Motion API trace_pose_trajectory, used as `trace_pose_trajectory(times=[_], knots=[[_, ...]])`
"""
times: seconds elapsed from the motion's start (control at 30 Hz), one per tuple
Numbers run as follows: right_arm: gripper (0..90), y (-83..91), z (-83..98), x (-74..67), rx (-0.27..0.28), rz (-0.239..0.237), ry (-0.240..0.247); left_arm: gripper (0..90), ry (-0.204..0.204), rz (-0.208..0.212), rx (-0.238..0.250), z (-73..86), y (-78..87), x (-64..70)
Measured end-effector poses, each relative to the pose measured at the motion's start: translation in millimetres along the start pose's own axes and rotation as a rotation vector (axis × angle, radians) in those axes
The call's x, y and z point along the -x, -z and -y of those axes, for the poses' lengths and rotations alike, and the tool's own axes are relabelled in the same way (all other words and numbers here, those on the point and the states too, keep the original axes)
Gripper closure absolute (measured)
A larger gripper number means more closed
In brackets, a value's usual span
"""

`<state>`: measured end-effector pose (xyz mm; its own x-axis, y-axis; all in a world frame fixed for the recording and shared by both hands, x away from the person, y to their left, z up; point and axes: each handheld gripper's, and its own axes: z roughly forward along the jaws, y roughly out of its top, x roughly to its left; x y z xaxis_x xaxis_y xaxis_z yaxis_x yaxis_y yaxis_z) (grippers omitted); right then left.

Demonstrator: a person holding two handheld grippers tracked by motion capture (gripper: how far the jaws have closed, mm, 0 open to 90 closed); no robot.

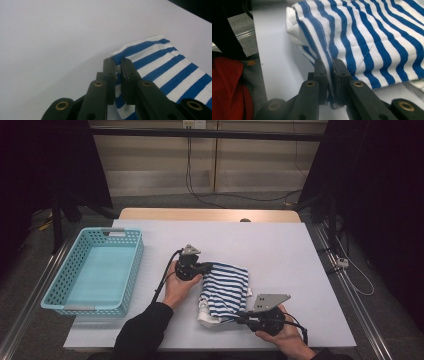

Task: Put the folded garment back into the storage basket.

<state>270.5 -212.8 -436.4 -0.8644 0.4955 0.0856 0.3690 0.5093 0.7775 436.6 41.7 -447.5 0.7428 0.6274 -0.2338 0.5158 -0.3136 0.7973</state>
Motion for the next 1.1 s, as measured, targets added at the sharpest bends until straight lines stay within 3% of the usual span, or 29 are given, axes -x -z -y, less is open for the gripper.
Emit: trace_pose_trajectory(times=[0.5, 1.1], knots=[[84.1, 6.3, -11.4, 0.0, 0.074, 0.015, -0.014, 83.6, 0.008, -0.011, 0.101, -11.9, 14.4, -1.7], [84.2, 9.1, -25.6, -0.3, 0.133, 0.031, -0.006, 83.6, 0.011, -0.031, 0.145, -22.1, 31.6, -6.1]])
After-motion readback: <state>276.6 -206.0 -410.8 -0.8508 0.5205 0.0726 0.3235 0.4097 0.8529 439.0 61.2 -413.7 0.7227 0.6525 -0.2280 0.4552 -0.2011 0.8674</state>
